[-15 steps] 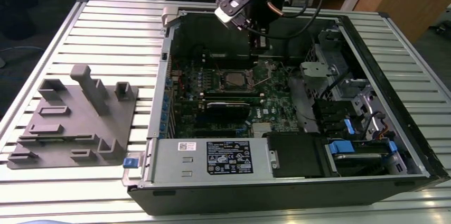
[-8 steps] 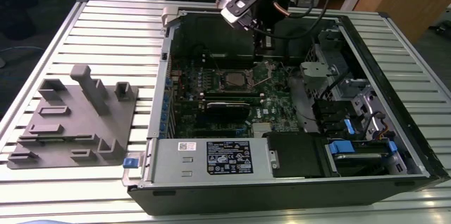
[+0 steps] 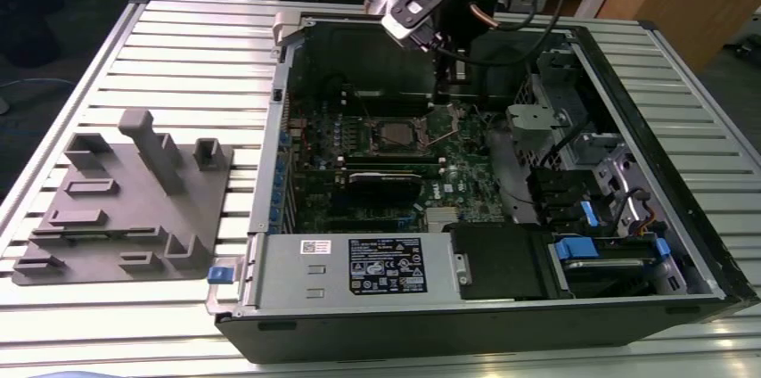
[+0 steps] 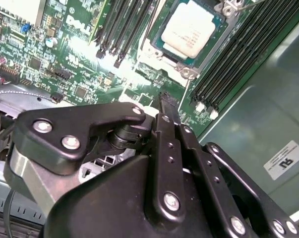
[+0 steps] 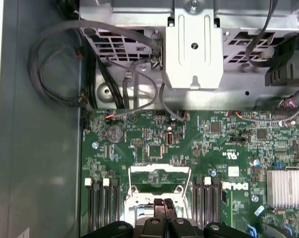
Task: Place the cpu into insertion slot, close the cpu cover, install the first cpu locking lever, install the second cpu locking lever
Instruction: 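Close the cpu cover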
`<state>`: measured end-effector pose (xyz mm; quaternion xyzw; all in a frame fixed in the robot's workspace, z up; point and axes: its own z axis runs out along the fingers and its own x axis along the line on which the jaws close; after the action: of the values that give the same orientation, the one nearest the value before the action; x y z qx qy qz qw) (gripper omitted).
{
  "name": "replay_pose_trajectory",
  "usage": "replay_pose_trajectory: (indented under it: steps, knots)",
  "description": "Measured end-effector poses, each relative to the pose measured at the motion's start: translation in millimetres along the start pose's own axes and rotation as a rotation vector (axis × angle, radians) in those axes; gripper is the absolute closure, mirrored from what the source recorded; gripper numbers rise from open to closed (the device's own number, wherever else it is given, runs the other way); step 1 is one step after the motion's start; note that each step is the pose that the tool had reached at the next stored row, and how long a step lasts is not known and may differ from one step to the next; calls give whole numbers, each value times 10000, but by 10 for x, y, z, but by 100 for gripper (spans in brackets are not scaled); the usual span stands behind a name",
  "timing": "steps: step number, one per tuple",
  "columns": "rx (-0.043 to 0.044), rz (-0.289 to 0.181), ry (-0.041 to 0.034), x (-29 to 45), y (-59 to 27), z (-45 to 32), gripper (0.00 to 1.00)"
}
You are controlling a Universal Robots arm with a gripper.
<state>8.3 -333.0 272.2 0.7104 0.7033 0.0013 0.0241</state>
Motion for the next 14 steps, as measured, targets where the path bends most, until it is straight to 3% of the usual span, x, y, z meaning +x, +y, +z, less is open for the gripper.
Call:
replay_pose_trajectory:
  steps: [7,14]
  knots:
    - [0,2,1,3,103,6,89]
    - [-1,9,2,7,262,16,89]
